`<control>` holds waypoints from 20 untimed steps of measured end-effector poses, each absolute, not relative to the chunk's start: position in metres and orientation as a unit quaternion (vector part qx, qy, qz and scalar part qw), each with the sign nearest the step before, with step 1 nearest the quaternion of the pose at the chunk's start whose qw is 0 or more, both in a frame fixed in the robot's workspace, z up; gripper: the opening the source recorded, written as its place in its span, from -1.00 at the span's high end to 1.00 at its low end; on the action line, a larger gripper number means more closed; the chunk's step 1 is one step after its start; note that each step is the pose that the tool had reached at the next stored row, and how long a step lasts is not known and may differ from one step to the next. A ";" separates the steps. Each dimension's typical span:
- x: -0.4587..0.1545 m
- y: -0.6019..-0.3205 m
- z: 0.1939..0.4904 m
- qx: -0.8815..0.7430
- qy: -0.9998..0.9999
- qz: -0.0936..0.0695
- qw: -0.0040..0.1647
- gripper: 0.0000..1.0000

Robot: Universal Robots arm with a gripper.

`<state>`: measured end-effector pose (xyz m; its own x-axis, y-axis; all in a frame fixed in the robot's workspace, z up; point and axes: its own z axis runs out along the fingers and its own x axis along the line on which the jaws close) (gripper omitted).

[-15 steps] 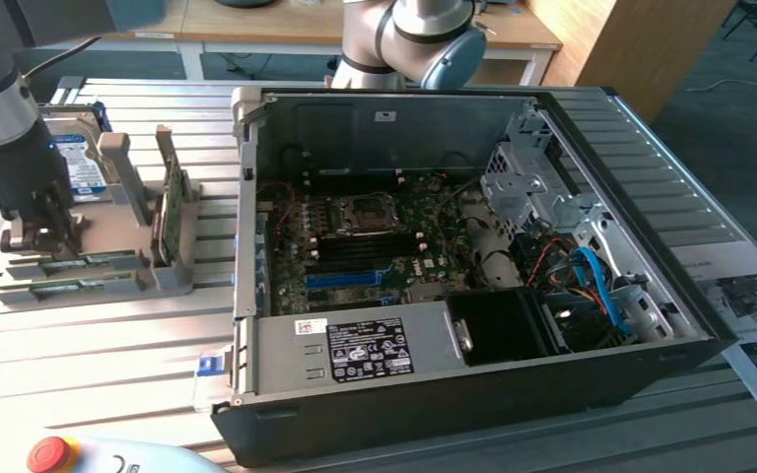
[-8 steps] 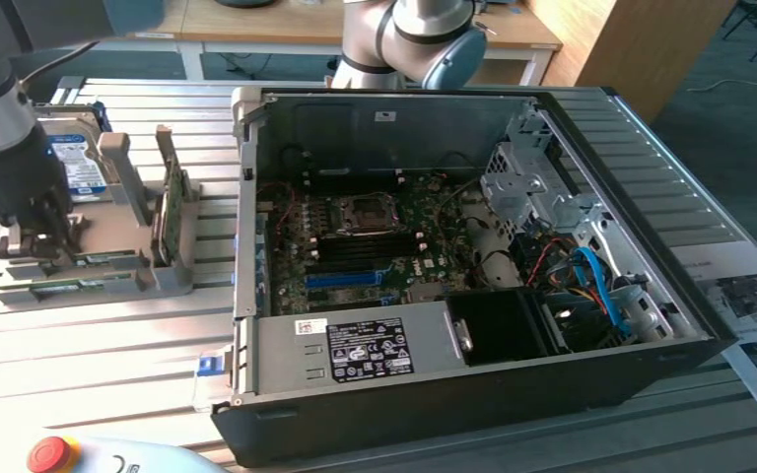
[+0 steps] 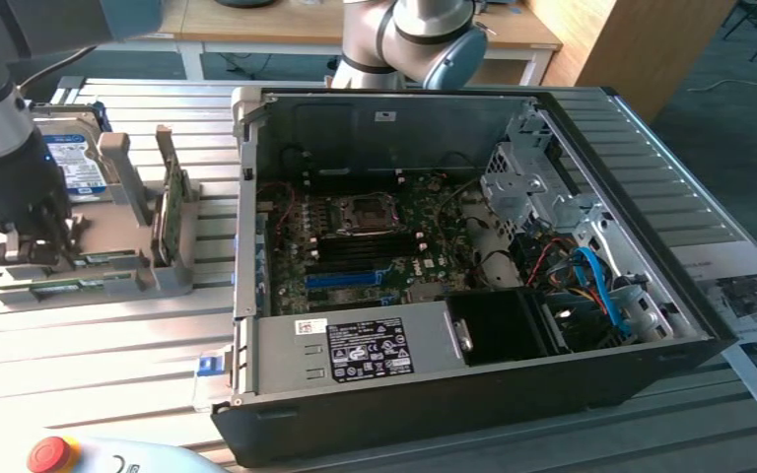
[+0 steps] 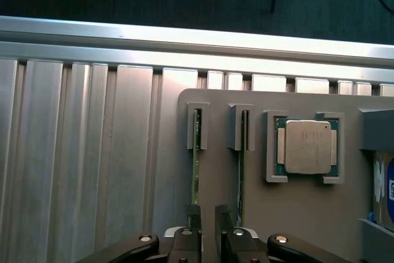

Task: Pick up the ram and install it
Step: 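Pick up the ram and move it above insertion slot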

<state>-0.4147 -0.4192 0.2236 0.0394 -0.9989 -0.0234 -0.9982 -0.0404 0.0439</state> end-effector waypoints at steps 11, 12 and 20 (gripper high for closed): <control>-0.413 -0.422 0.223 0.721 -0.693 -0.024 0.008 0.53; -0.412 -0.423 0.223 0.721 -0.693 -0.024 0.008 0.53; -0.402 -0.425 0.223 0.721 -0.693 -0.024 0.008 0.53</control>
